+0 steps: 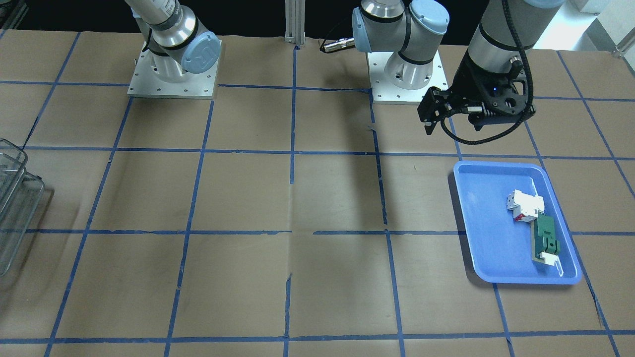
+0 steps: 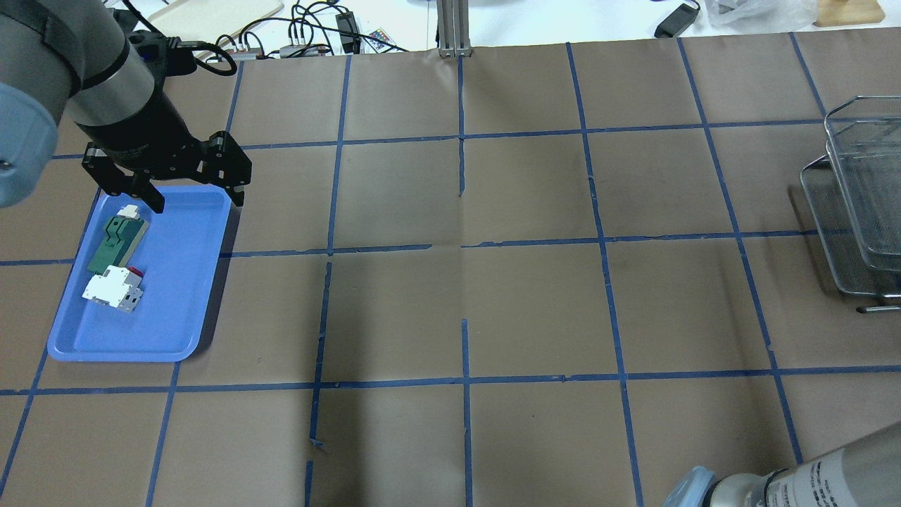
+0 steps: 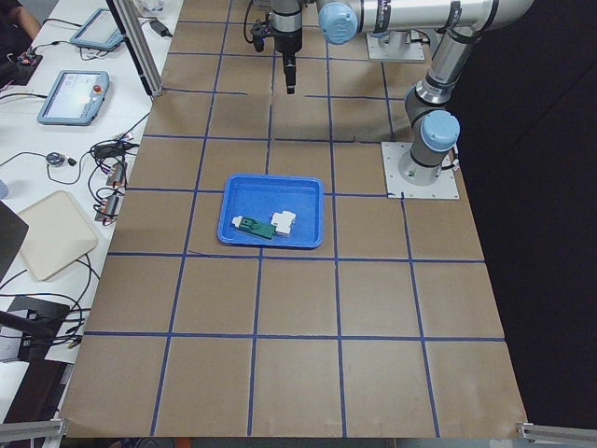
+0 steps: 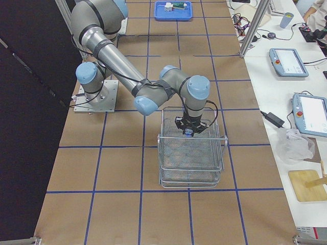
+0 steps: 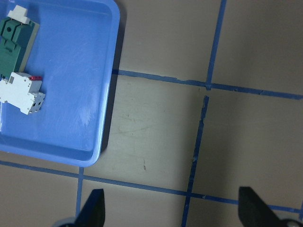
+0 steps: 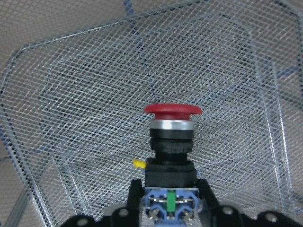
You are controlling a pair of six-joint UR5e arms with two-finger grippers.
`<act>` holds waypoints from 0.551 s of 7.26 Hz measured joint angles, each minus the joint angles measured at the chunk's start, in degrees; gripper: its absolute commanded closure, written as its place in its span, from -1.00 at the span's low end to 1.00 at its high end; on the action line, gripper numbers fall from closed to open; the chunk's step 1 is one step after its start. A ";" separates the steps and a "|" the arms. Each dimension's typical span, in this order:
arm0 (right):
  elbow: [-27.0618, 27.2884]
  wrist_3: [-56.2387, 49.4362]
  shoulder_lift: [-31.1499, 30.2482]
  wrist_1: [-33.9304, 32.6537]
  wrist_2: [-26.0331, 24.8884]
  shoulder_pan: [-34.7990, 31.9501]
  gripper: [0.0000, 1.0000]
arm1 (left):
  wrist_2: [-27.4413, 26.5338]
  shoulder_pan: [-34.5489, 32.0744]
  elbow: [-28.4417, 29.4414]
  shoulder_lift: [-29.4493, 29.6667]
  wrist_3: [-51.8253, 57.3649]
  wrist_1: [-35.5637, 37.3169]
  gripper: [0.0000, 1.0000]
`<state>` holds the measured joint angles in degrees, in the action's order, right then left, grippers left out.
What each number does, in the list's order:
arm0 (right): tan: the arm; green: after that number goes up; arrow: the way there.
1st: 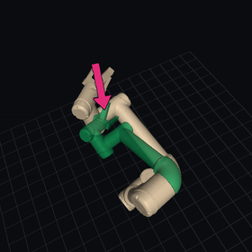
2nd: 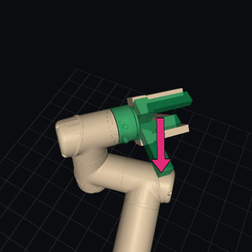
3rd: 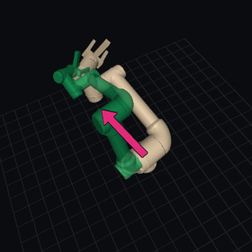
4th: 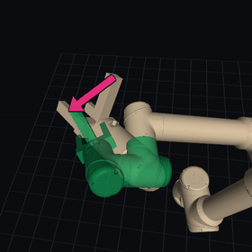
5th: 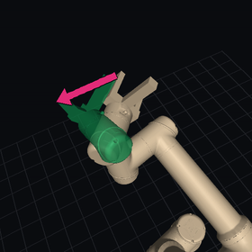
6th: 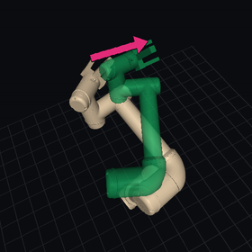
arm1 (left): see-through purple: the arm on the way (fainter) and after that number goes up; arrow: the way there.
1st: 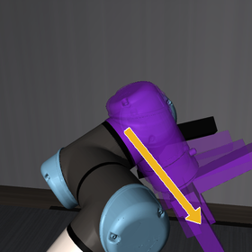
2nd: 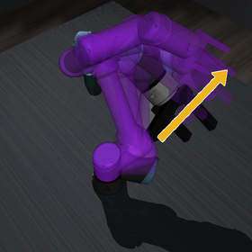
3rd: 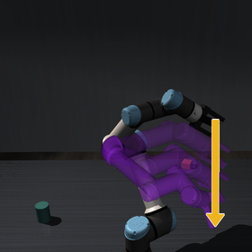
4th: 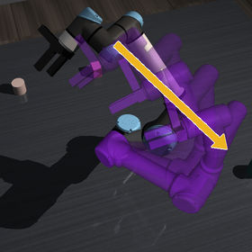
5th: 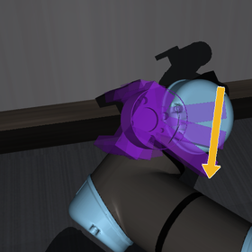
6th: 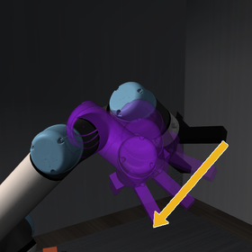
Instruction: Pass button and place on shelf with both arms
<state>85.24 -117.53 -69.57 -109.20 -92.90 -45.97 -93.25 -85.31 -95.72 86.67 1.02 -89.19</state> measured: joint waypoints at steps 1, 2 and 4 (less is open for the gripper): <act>0.03 0.73 -0.98 2.67 0.19 -0.07 -0.91 | 0.12 0.12 -0.64 -1.02 1.93 -0.12 -1.00; 0.01 1.86 -2.26 5.69 0.29 -0.20 -1.00 | 0.16 0.22 -1.02 -1.89 4.00 -0.30 -1.00; -0.07 4.80 -6.91 11.54 1.31 -2.30 -1.00 | 0.29 0.36 -1.34 -2.70 5.55 -1.03 -1.00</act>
<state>85.17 -112.73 -76.48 -97.66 -91.59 -48.27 -92.95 -84.95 -97.05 83.97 6.56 -90.22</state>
